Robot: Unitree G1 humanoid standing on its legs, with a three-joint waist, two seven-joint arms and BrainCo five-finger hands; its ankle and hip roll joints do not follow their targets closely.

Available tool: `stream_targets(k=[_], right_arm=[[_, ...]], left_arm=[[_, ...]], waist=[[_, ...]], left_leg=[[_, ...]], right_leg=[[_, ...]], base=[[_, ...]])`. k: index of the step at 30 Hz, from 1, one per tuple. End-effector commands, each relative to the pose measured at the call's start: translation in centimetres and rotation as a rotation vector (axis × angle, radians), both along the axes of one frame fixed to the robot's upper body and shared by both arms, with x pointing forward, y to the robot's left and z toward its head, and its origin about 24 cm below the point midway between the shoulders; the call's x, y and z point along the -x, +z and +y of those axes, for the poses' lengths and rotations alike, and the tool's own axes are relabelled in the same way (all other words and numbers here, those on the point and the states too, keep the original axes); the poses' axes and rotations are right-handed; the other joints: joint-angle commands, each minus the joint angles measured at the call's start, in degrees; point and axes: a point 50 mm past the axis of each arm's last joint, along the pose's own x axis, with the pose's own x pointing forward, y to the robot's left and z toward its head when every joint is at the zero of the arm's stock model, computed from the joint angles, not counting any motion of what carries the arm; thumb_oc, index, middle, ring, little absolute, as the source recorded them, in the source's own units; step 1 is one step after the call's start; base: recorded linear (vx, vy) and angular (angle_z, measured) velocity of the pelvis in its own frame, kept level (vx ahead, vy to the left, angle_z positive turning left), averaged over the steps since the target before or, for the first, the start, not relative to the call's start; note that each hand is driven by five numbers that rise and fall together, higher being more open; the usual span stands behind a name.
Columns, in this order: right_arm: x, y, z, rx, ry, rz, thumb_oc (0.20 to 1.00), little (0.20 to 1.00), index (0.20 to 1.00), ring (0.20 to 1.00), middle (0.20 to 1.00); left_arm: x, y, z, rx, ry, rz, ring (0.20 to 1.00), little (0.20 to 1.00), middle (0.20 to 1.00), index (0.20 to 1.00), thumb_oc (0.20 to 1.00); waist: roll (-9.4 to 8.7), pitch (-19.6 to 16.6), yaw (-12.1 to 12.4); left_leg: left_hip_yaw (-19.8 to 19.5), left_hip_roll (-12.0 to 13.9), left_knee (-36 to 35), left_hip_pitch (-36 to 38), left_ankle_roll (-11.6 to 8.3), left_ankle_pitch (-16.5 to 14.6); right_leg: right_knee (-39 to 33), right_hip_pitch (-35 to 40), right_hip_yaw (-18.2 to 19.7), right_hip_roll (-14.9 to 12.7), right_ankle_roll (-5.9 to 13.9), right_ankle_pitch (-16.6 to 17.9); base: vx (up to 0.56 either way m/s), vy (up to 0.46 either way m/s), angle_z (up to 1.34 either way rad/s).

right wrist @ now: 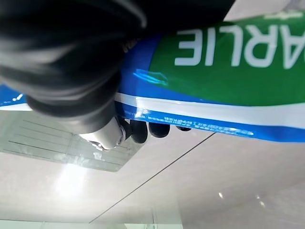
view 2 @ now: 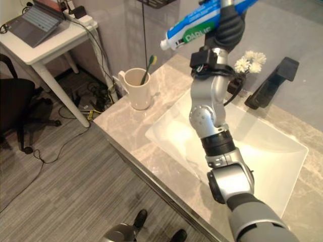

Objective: Put brush and paste in cup on sink, flatten towel.

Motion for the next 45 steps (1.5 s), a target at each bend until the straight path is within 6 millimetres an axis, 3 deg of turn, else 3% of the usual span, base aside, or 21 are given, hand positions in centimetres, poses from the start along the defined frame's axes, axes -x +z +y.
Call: stream_targets(k=[1, 4, 5, 9, 14, 21, 26, 34, 45], right_arm=[[1.7, 3.8, 1.3, 0.029, 0.006, -0.179, 0.2, 0.2, 0.2, 0.2, 0.2], [1.7, 3.7, 1.6, 0.034, 0.002, -0.173, 0.2, 0.2, 0.2, 0.2, 0.2], [1.7, 3.6, 1.8, 0.029, 0.002, -0.167, 0.2, 0.2, 0.2, 0.2, 0.2], [1.5, 3.2, 2.2, 0.023, 0.006, -0.145, 0.2, 0.2, 0.2, 0.2, 0.2], [1.0, 2.8, 3.0, 0.038, 0.021, -0.112, 0.2, 0.2, 0.2, 0.2, 0.2], [0.1, 2.9, 3.8, 0.121, -0.017, -0.065, 0.2, 0.2, 0.2, 0.2, 0.2], [-0.9, 1.5, 5.1, 0.212, -0.015, 0.009, 0.2, 0.2, 0.2, 0.2, 0.2], [-1.2, 1.3, 5.6, 0.221, -0.035, 0.037, 0.2, 0.2, 0.2, 0.2, 0.2], [-0.6, 1.5, 7.3, 0.308, -0.063, 0.003, 0.2, 0.2, 0.2, 0.2, 0.2]], left_arm=[[-1.5, 1.3, 2.3, -0.067, -0.013, -0.033, 1.0, 1.0, 1.0, 1.0, 1.0], [-4.1, 1.7, 1.9, -0.076, -0.085, -0.103, 1.0, 1.0, 1.0, 1.0, 1.0], [-5.9, 2.0, 1.5, -0.079, -0.128, -0.162, 1.0, 1.0, 1.0, 1.0, 1.0], [-8.3, 2.8, 0.9, -0.096, -0.229, -0.245, 1.0, 1.0, 1.0, 1.0, 1.0], [-8.9, 3.1, 0.8, -0.107, -0.271, -0.257, 1.0, 1.0, 1.0, 1.0, 1.0], [-7.4, 2.3, 0.8, -0.098, -0.261, -0.174, 1.0, 1.0, 1.0, 1.0, 1.0], [-6.9, 2.0, 1.0, -0.103, -0.241, -0.128, 1.0, 1.0, 1.0, 1.0, 1.0], [-9.0, 2.8, 0.3, -0.124, -0.281, -0.23, 1.0, 1.0, 1.0, 1.0, 1.0], [-9.2, 2.7, -0.1, -0.122, -0.294, -0.234, 1.0, 1.0, 1.0, 1.0, 1.0]], waist=[[-2.33, -1.4, 1.4], [-2.47, -0.9, 1.5], [-2.5, -0.5, 1.6], [-2.38, 0.0, 1.8], [-2.22, 0.5, 2.0], [-2.07, 1.5, 2.0], [-2.4, 2.0, 1.6], [-1.84, 2.4, 2.0], [-2.12, 3.1, 1.4]], left_leg=[[-1.6, -2.1, -0.1, -3.1, 2.24, -2.1], [-2.7, -2.6, -0.1, -3.6, 2.34, -1.9], [-3.1, -2.8, -0.1, -3.9, 2.42, -1.8], [-3.8, -3.2, -0.1, -4.3, 2.69, -1.6], [-3.9, -3.4, -0.1, -4.7, 2.86, -1.6], [-3.4, -3.8, -0.1, -5.9, 2.97, -1.3], [-3.3, -3.9, -0.1, -6.3, 2.97, -1.4], [-4.0, -4.2, -0.1, -6.8, 3.24, -1.1], [-3.7, -4.2, -0.1, -7.0, 3.6, -1.2]], right_leg=[[0.3, 7.7, 0.5, -1.5, 1.55, -4.6], [0.3, 7.8, -0.4, -1.6, 1.64, -4.6], [0.3, 7.7, -0.8, -1.6, 1.68, -4.6], [0.3, 7.5, -1.1, -1.7, 1.84, -4.4], [0.3, 7.1, -0.9, -2.0, 2.15, -4.0], [0.3, 5.7, -0.5, -2.3, 2.58, -3.6], [0.3, 5.2, -0.5, -2.5, 2.7, -3.1], [0.3, 5.0, -1.0, -2.7, 2.87, -3.2], [0.3, 4.4, -0.3, -2.9, 2.9, -3.0]], base=[[0.0, 0.0, 0.0], [0.0, 0.02, 0.04], [-0.01, 0.037, 0.17], [0.0, 0.03, 0.21], [0.0, 0.029, 0.01], [0.0, 0.022, -0.01], [0.0, 0.0, 0.0], [0.0, 0.005, 0.01], [0.0, 0.004, -0.01]])
